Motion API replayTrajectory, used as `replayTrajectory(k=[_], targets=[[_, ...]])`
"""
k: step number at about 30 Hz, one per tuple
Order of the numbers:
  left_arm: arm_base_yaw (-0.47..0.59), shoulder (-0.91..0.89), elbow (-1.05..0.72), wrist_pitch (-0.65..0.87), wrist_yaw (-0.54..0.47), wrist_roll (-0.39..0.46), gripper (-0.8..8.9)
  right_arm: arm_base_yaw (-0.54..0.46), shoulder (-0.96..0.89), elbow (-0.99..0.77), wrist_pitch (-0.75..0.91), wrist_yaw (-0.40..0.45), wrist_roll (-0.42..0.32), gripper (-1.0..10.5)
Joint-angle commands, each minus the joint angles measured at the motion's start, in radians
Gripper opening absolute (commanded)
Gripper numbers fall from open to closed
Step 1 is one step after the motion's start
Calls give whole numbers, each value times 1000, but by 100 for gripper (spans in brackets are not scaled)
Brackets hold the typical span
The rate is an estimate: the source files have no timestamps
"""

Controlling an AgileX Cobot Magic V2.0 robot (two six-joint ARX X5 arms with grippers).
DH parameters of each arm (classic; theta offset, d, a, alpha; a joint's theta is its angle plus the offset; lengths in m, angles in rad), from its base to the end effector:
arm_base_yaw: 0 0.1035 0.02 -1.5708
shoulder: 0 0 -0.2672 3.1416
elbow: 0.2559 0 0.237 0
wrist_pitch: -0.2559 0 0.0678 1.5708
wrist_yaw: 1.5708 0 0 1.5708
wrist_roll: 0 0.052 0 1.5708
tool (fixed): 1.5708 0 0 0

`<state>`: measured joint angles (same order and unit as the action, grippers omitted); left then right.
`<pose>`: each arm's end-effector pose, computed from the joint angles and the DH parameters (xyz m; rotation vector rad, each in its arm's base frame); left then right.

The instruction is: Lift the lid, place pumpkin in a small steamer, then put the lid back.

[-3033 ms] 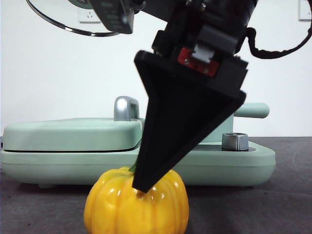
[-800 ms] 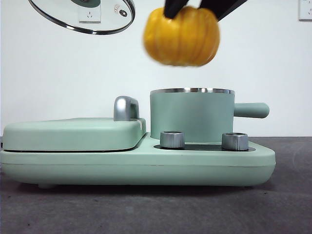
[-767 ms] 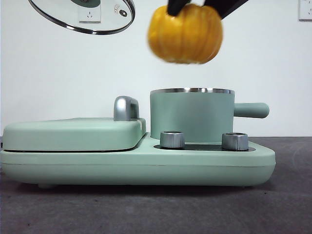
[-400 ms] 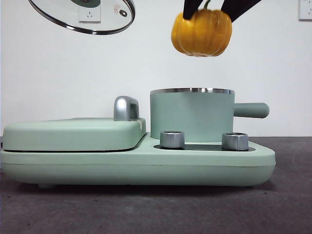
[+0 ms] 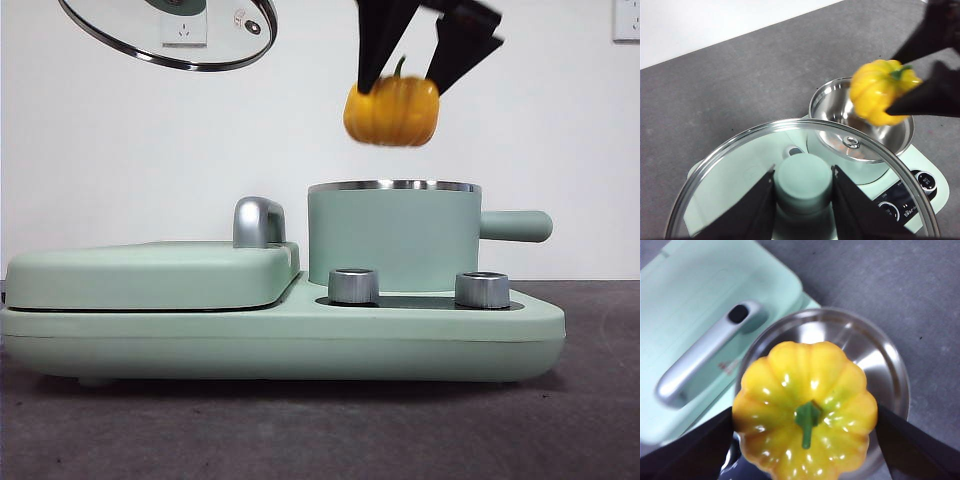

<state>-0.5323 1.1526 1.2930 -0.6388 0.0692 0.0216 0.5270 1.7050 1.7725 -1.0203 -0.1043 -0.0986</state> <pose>0.2009 -0.1225 0.3820 0.1366 0.4861 -0.5943 0.2995 0.1806 0.3462 -0.2912 0.9183 0.6294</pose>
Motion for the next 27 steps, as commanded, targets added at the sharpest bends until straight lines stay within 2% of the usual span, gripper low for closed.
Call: replayTrajectory(k=[1, 6, 14, 27], targets=[[-2, -4, 24, 34, 0, -8, 9, -1, 68, 49, 1, 2, 11, 366], [-2, -4, 24, 34, 0, -8, 9, -1, 142, 68, 1, 35, 10, 366], [6, -4, 24, 34, 0, 20, 9, -1, 218, 68, 13, 35, 8, 366], [15, -4, 24, 34, 0, 20, 9, -1, 312, 68, 16, 52, -14, 366]])
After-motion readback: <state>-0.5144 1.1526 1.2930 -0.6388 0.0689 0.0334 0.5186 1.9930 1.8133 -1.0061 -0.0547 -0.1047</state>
